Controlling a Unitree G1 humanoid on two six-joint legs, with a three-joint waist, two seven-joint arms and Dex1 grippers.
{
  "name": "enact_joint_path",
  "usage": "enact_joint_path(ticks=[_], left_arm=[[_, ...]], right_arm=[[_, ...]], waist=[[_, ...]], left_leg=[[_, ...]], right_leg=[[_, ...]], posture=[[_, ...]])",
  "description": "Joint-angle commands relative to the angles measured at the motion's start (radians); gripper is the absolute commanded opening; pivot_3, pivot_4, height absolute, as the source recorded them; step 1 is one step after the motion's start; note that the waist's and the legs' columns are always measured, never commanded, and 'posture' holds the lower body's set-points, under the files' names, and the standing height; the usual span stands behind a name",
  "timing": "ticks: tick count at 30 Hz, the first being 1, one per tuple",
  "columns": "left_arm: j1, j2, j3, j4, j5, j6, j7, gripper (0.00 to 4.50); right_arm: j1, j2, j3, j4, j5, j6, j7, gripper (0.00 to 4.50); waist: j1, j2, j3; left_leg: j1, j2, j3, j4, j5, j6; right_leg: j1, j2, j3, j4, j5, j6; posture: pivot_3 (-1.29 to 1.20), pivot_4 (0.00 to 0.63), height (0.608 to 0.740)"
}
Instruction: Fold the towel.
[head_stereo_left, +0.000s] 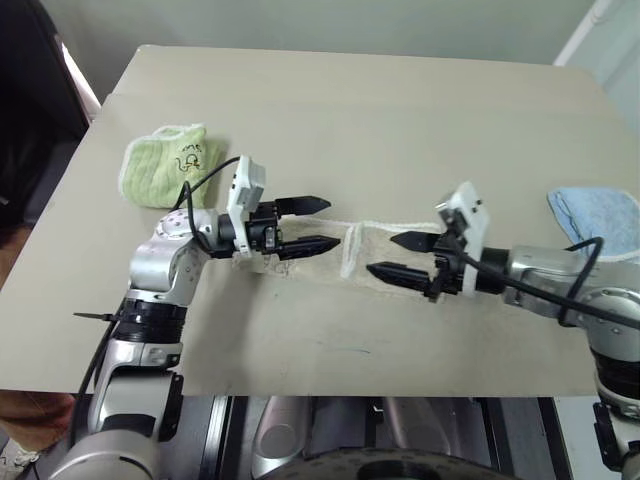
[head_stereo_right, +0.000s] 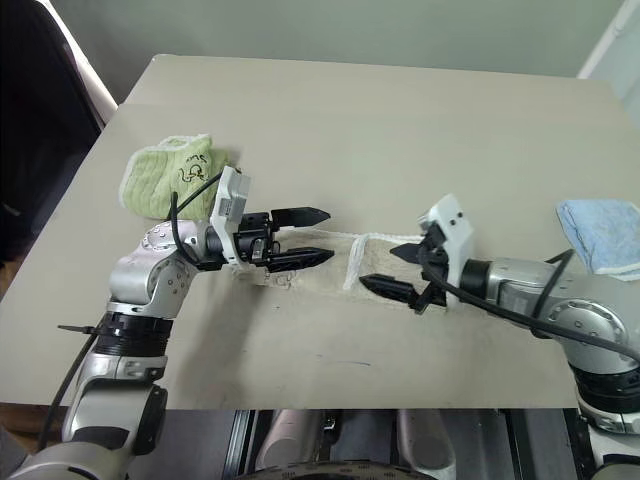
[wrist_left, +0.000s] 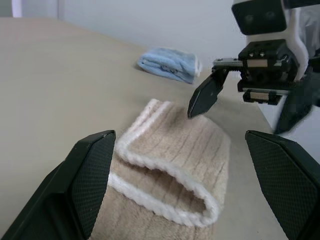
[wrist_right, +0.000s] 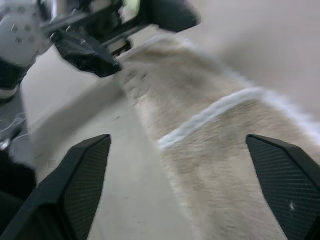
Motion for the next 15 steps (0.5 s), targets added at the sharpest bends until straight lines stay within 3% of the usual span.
enact_joint_path(ticks=[1, 2, 5, 12, 15], left_arm=[[-0.043, -0.037, -0.003, 0.004, 0.002, -0.039, -0.002, 4.50], [-0.047, -0.044, -0.002, 0.006, -0.003, -0.036, -0.008, 4.50], [-0.047, -0.065, -0.025, -0.009, -0.020, -0.029, -0.058, 3.93], [-0.057, -0.158, -0.103, 0.065, 0.129, -0.193, 0.027, 1.34], [-0.058, -0.208, -0.158, 0.142, 0.241, -0.308, 0.092, 0.28]], right_arm=[[0.045, 0.023, -0.106, -0.024, -0.023, -0.097, 0.022, 3.85], [0.055, 0.023, -0.112, -0.026, -0.028, -0.103, 0.028, 3.54], [0.115, 0.046, -0.128, -0.043, -0.078, -0.171, 0.045, 2.48], [0.200, 0.108, -0.102, -0.021, -0.206, -0.281, 0.067, 0.00], [0.195, 0.158, -0.062, 0.029, -0.314, -0.341, 0.039, 0.00]], waist=[[-0.001, 0.000, 0.000], [-0.001, 0.000, 0.000], [-0.002, 0.000, 0.000], [-0.002, 0.000, 0.000], [-0.002, 0.000, 0.000]], left_leg=[[0.000, 0.000, 0.000, 0.000, 0.000, 0.000], [0.000, 0.000, 0.000, 0.000, 0.000, 0.000], [0.001, 0.000, 0.000, 0.000, 0.000, 0.000], [0.001, 0.000, 0.000, 0.001, 0.001, 0.000], [0.003, 0.000, 0.000, 0.001, 0.001, 0.001]], right_leg=[[0.000, 0.000, 0.000, 0.000, 0.000, 0.000], [0.000, 0.000, 0.000, 0.000, 0.000, 0.000], [0.000, 0.001, 0.000, 0.000, 0.000, 0.000], [0.002, 0.000, 0.000, 0.000, 0.001, 0.002], [0.003, 0.000, 0.000, 0.000, 0.001, 0.002]], posture=[[0.00, 0.150, 0.697], [0.00, 0.150, 0.697], [0.00, 0.150, 0.697], [0.00, 0.150, 0.697], [0.00, 0.150, 0.697]])
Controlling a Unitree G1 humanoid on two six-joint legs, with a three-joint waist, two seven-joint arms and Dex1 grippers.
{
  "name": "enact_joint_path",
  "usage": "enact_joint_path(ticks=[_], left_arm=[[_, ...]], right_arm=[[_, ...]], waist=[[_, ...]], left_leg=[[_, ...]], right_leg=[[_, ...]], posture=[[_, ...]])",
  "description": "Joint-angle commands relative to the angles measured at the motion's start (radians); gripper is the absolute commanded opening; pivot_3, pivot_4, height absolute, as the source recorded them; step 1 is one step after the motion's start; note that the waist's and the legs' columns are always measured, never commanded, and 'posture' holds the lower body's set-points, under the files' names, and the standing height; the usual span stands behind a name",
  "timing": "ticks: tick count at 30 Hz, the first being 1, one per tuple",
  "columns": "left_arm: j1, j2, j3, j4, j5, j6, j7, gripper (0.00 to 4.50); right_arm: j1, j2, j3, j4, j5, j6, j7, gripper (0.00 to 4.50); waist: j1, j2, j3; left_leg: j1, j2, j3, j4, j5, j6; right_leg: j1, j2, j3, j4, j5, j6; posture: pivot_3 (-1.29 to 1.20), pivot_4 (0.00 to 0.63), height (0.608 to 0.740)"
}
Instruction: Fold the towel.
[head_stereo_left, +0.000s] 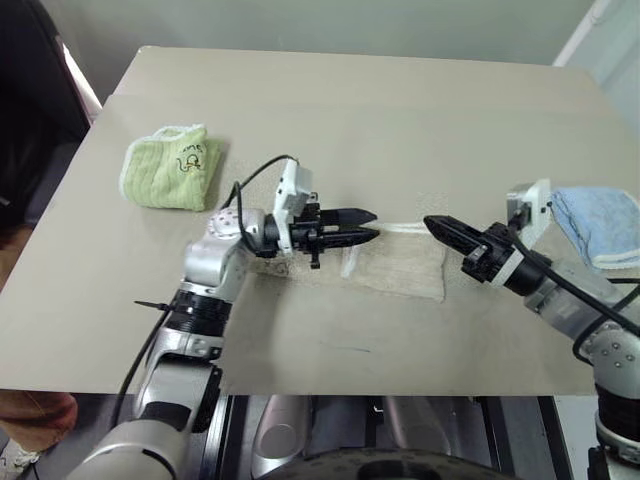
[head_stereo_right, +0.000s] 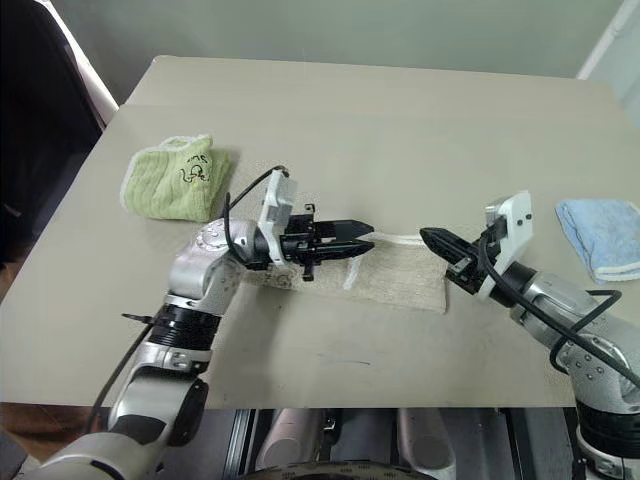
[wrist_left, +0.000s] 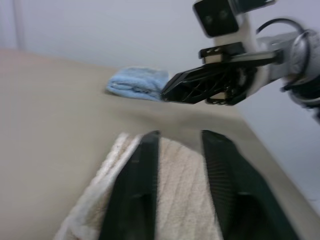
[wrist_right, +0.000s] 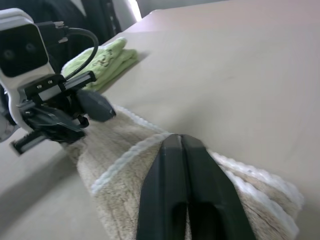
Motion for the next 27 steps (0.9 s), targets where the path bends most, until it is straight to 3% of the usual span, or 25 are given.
enact_joint_path(ticks=[1, 8, 16, 21, 23, 27], left_arm=[[-0.019, -0.051, -0.052, 0.076, 0.116, -0.129, 0.087, 0.02], [0.012, -0.080, -0.107, 0.176, 0.243, -0.210, 0.180, 0.02], [0.088, -0.044, -0.137, 0.077, 0.269, -0.131, 0.202, 0.02], [0.122, -0.020, -0.172, 0.035, 0.274, -0.094, 0.174, 0.02], [0.125, -0.019, -0.173, 0.028, 0.273, -0.091, 0.175, 0.02], [0.119, -0.028, -0.144, 0.019, 0.233, -0.051, 0.175, 0.02]], right_arm=[[-0.013, 0.043, 0.037, 0.044, -0.140, -0.094, -0.016, 0.00], [0.000, 0.117, 0.117, 0.137, -0.301, -0.162, 0.007, 0.00], [0.117, 0.081, 0.222, 0.223, -0.540, -0.254, 0.028, 0.00], [0.094, 0.105, 0.247, 0.333, -0.654, -0.326, 0.002, 0.00], [0.085, 0.115, 0.234, 0.350, -0.665, -0.345, 0.004, 0.00], [0.081, 0.113, 0.188, 0.335, -0.639, -0.354, 0.036, 0.00]], waist=[[0.000, 0.000, 0.000], [-0.001, 0.002, 0.001], [-0.001, 0.002, 0.000], [-0.002, 0.003, -0.001], [-0.002, 0.005, -0.002], [-0.002, 0.005, -0.002]], left_leg=[[0.001, 0.000, 0.000, 0.000, 0.000, 0.000], [0.000, 0.000, 0.000, -0.001, 0.000, 0.000], [0.001, 0.000, 0.000, 0.000, 0.000, 0.000], [0.019, 0.000, -0.002, -0.001, -0.004, -0.001], [0.025, 0.000, -0.003, -0.001, -0.014, -0.012], [0.029, -0.001, -0.004, -0.001, -0.018, -0.011]], right_leg=[[0.000, 0.000, 0.000, 0.000, 0.000, 0.000], [-0.001, 0.000, 0.000, 0.000, 0.001, 0.001], [0.001, 0.000, 0.000, 0.000, 0.000, 0.001], [0.020, 0.001, 0.000, -0.005, -0.006, 0.010], [0.023, 0.001, -0.001, -0.010, -0.006, 0.011], [0.029, 0.001, 0.000, -0.017, -0.007, 0.011]], posture=[[0.00, 0.150, 0.697], [0.00, 0.150, 0.697], [0.00, 0.150, 0.697], [0.00, 0.150, 0.697], [0.00, 0.150, 0.697], [0.00, 0.150, 0.697]])
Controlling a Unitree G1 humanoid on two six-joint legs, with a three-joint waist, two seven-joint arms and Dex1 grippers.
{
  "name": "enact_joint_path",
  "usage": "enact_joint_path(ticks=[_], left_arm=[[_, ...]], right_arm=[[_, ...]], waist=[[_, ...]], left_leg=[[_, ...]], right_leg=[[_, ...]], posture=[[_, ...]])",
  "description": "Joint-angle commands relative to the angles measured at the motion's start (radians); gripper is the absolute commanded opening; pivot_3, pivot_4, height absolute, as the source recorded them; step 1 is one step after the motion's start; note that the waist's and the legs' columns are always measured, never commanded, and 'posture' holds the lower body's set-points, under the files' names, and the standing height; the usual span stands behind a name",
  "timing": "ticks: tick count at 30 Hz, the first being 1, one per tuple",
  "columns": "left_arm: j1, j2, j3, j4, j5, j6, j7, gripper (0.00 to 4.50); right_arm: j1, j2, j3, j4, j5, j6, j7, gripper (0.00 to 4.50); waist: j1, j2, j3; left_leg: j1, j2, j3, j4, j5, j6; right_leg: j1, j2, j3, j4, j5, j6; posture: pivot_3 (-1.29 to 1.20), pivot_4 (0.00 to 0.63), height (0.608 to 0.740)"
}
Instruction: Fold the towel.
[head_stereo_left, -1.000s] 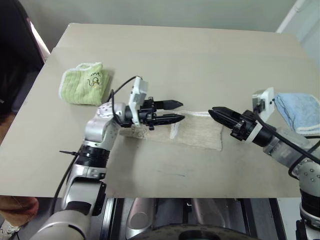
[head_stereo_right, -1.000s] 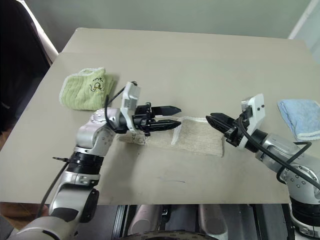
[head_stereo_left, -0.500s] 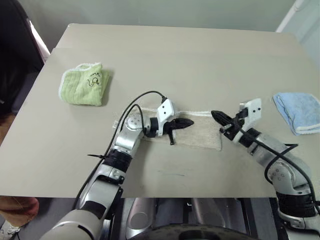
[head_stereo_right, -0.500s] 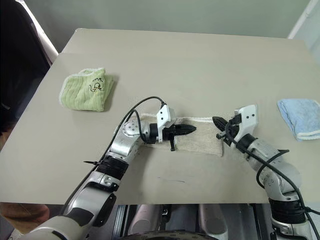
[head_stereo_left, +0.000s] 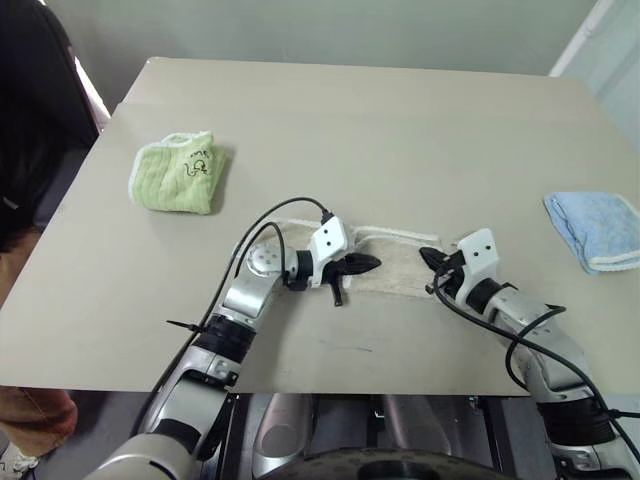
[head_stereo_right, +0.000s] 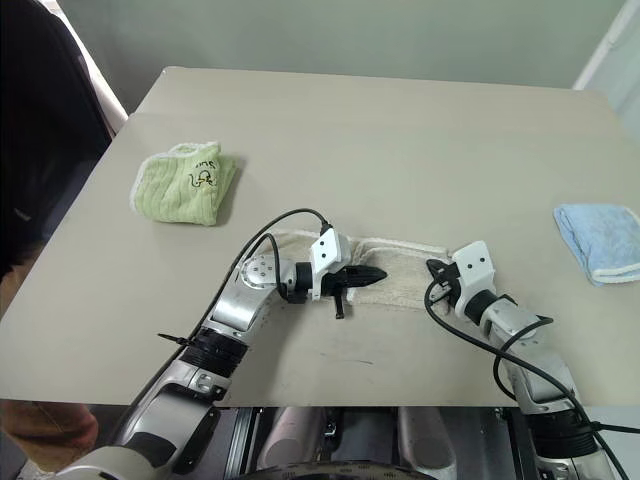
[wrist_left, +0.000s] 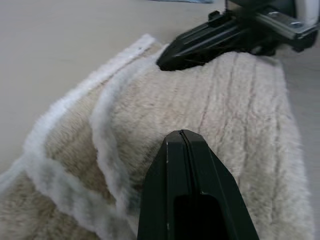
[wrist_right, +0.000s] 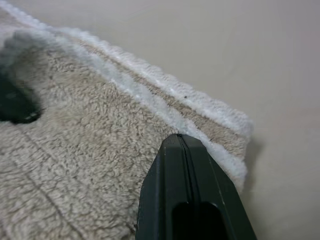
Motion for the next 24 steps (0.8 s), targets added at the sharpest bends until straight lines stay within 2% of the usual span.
enact_joint_path(ticks=[1, 4, 7, 10, 11, 14, 18, 19, 24], left_arm=[[0.003, -0.001, 0.030, -0.034, -0.063, 0.085, -0.020, 0.02], [-0.007, -0.001, 0.073, -0.067, -0.134, 0.158, -0.029, 0.02], [-0.033, -0.008, 0.144, -0.140, -0.235, 0.296, 0.001, 0.53], [-0.050, 0.001, 0.190, -0.221, -0.309, 0.410, 0.030, 1.54], [-0.054, 0.009, 0.203, -0.245, -0.326, 0.438, 0.038, 1.89], [-0.082, 0.041, 0.270, -0.312, -0.406, 0.547, 0.071, 2.97], [-0.125, 0.090, 0.371, -0.329, -0.486, 0.648, 0.136, 4.35], [-0.131, 0.108, 0.389, -0.325, -0.492, 0.663, 0.149, 4.50], [-0.049, 0.285, 0.431, -0.303, -0.473, 0.685, 0.113, 4.50]], right_arm=[[0.009, -0.013, -0.074, 0.005, 0.020, 0.016, 0.031, 0.00], [0.019, -0.021, -0.117, -0.059, 0.105, 0.045, 0.099, 0.00], [0.023, -0.043, -0.175, -0.137, 0.221, 0.095, 0.175, 0.00], [0.003, -0.058, -0.211, -0.153, 0.254, 0.113, 0.192, 0.00], [-0.005, -0.065, -0.218, -0.157, 0.265, 0.123, 0.199, 0.17], [-0.026, -0.093, -0.234, -0.191, 0.312, 0.158, 0.232, 0.88], [-0.058, -0.117, -0.249, -0.252, 0.420, 0.229, 0.272, 2.22], [-0.064, -0.126, -0.243, -0.264, 0.432, 0.243, 0.280, 2.57], [-0.120, -0.138, -0.191, -0.299, 0.470, 0.290, 0.311, 4.23]], waist=[[0.000, 0.000, 0.000], [0.001, 0.000, 0.000], [0.002, 0.001, 0.000], [0.002, 0.001, 0.000], [0.002, 0.001, 0.000], [0.001, 0.001, 0.000], [0.001, 0.000, 0.001], [0.001, 0.000, 0.001], [-0.007, 0.000, 0.001]], left_leg=[[0.000, 0.000, 0.000, 0.000, 0.000, 0.000], [-0.003, -0.001, 0.001, 0.000, 0.000, 0.000], [-0.014, -0.001, 0.002, 0.000, 0.002, -0.001], [-0.016, 0.000, 0.003, -0.001, 0.014, -0.003], [-0.016, 0.001, 0.003, -0.001, 0.015, -0.003], [-0.014, 0.000, 0.004, -0.004, 0.014, -0.003], [-0.013, 0.000, 0.005, -0.009, 0.014, -0.004], [-0.012, 0.000, 0.005, -0.011, 0.015, -0.005], [-0.008, 0.001, 0.005, -0.019, 0.018, -0.007]], right_leg=[[0.000, -0.001, 0.000, 0.000, 0.000, 0.000], [0.000, -0.001, 0.000, 0.000, 0.000, 0.000], [-0.007, -0.001, 0.000, 0.001, 0.004, -0.004], [-0.010, 0.001, 0.000, 0.001, 0.004, -0.007], [-0.010, 0.001, 0.000, 0.001, 0.004, -0.008], [-0.010, 0.000, 0.002, 0.000, 0.001, -0.008], [-0.011, 0.000, 0.002, 0.000, -0.001, -0.009], [-0.010, 0.000, 0.002, 0.000, -0.001, -0.009], [-0.011, 0.001, 0.002, 0.000, -0.002, -0.012]], posture=[[0.00, 0.150, 0.697], [0.00, 0.150, 0.697], [0.00, 0.150, 0.697], [0.00, 0.150, 0.697], [0.00, 0.150, 0.697], [0.00, 0.150, 0.697], [0.00, 0.150, 0.697], [0.00, 0.150, 0.697], [0.00, 0.150, 0.697]])
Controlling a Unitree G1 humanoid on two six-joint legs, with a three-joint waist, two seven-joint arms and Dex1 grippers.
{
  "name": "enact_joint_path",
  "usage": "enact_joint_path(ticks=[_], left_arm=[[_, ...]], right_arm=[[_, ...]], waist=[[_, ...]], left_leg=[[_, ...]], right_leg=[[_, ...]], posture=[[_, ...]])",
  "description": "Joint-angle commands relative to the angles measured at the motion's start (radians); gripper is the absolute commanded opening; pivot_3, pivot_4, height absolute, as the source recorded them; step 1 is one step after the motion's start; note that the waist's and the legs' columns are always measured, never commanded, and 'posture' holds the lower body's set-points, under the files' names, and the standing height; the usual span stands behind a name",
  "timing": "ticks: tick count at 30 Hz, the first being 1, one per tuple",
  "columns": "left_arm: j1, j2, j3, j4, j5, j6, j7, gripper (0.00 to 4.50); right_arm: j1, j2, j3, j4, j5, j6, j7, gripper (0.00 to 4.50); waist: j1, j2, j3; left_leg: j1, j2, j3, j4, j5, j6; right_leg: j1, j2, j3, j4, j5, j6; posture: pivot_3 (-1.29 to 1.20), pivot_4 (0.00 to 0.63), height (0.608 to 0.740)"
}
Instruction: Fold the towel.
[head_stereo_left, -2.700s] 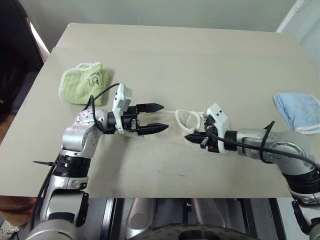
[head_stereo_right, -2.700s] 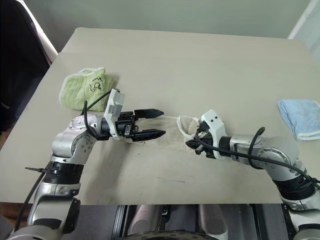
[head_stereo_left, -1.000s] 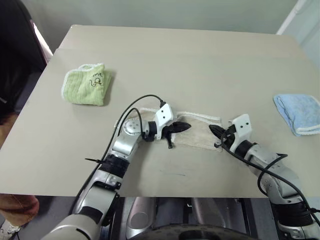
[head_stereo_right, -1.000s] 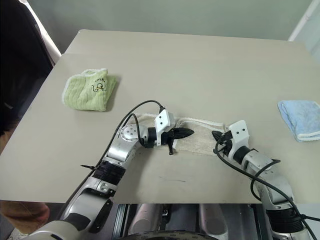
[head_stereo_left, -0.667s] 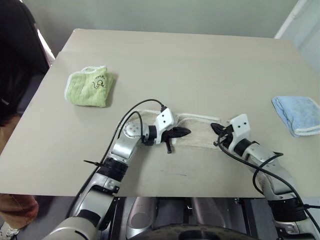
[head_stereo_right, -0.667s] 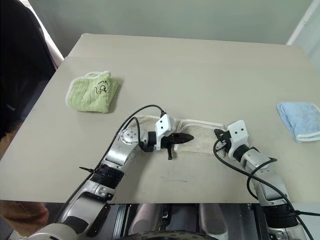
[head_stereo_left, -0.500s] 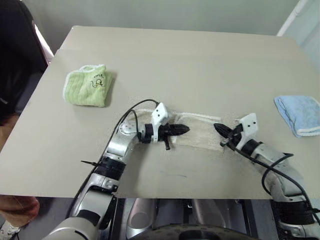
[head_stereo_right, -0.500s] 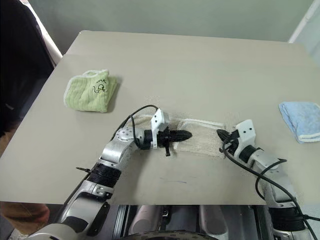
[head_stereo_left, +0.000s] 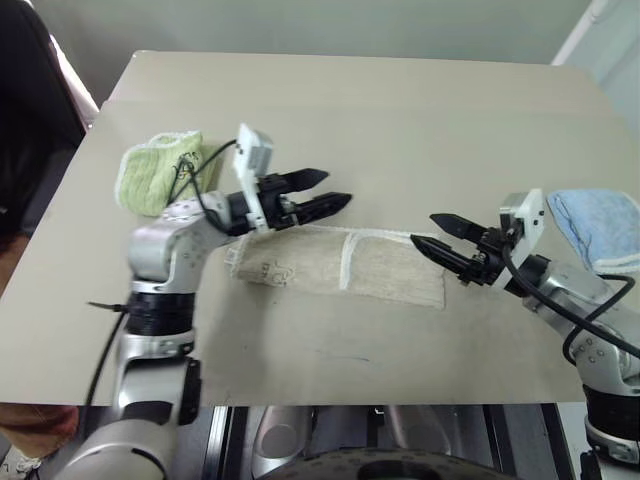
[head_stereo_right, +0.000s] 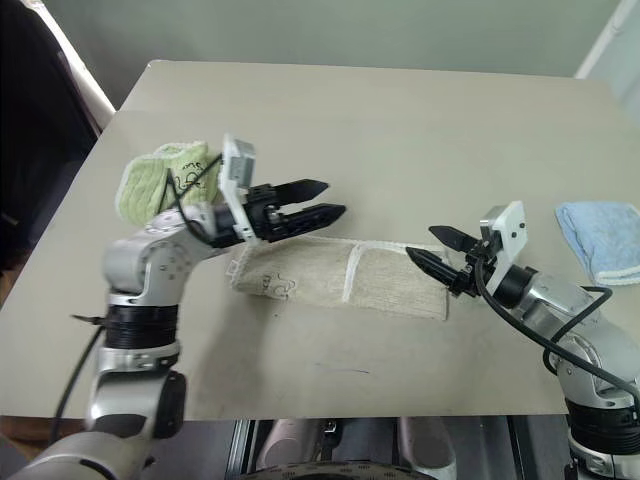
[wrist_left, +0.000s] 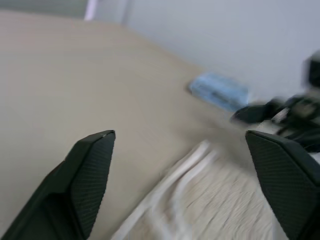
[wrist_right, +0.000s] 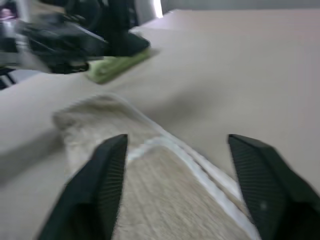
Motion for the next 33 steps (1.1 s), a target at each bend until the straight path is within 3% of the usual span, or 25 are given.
enact_joint_path(ticks=[1, 5, 13, 19, 22, 26, 33], left_arm=[[0.057, 0.085, 0.067, -0.014, -0.036, 0.070, -0.004, 4.50], [0.121, 0.206, 0.158, -0.044, -0.141, 0.275, -0.003, 4.50], [0.175, 0.314, 0.423, -0.047, -0.372, 0.610, 0.067, 4.50], [0.256, 0.378, 0.447, -0.060, -0.388, 0.804, 0.169, 4.50], [0.291, 0.412, 0.420, 0.012, -0.480, 0.820, 0.243, 4.50], [0.310, 0.412, 0.409, 0.077, -0.593, 0.820, 0.344, 4.50], [0.273, 0.283, 0.412, 0.220, -0.757, 0.820, 0.618, 4.50]], right_arm=[[-0.035, -0.015, 0.028, -0.057, 0.039, 0.023, 0.038, 4.48], [-0.066, -0.007, 0.078, -0.038, 0.025, 0.021, 0.063, 4.48], [-0.133, 0.056, 0.163, 0.048, -0.021, -0.006, 0.071, 4.48], [-0.152, 0.102, 0.192, 0.074, -0.044, -0.013, 0.073, 4.48], [-0.161, 0.115, 0.205, 0.084, -0.068, -0.012, 0.060, 4.48], [-0.165, 0.126, 0.204, 0.091, -0.085, -0.003, 0.046, 4.48], [-0.158, 0.129, 0.197, 0.095, -0.128, -0.012, 0.034, 4.48]], waist=[[-0.003, 0.000, 0.000], [-0.003, 0.000, 0.000], [-0.004, -0.002, 0.000], [-0.006, -0.002, 0.000], [-0.006, -0.003, 0.001], [-0.005, -0.003, 0.001], [-0.004, -0.004, 0.001]], left_leg=[[0.000, 0.000, 0.000, -0.001, 0.000, 0.000], [-0.001, 0.001, 0.000, -0.004, 0.002, -0.001], [-0.003, 0.001, -0.001, -0.005, 0.002, -0.001], [0.001, 0.001, -0.001, -0.013, 0.004, 0.001], [0.001, 0.002, -0.002, -0.015, 0.005, -0.001], [0.002, 0.003, -0.004, -0.016, 0.009, -0.006], [0.003, 0.003, -0.005, -0.017, 0.011, -0.011]], right_leg=[[-0.001, 0.000, 0.000, 0.000, 0.000, -0.001], [-0.004, 0.000, -0.001, 0.000, -0.001, -0.003], [-0.006, 0.000, -0.002, 0.001, 0.001, -0.007], [-0.007, 0.001, -0.002, 0.001, 0.003, -0.011], [-0.008, 0.002, -0.002, 0.002, 0.004, -0.014], [-0.009, 0.004, -0.003, 0.004, 0.006, -0.018], [-0.009, 0.005, -0.003, 0.006, 0.009, -0.022]], posture=[[0.00, 0.150, 0.697], [0.00, 0.150, 0.697], [0.00, 0.150, 0.697], [0.00, 0.150, 0.697], [0.00, 0.150, 0.697], [0.00, 0.150, 0.697], [0.00, 0.150, 0.697]])
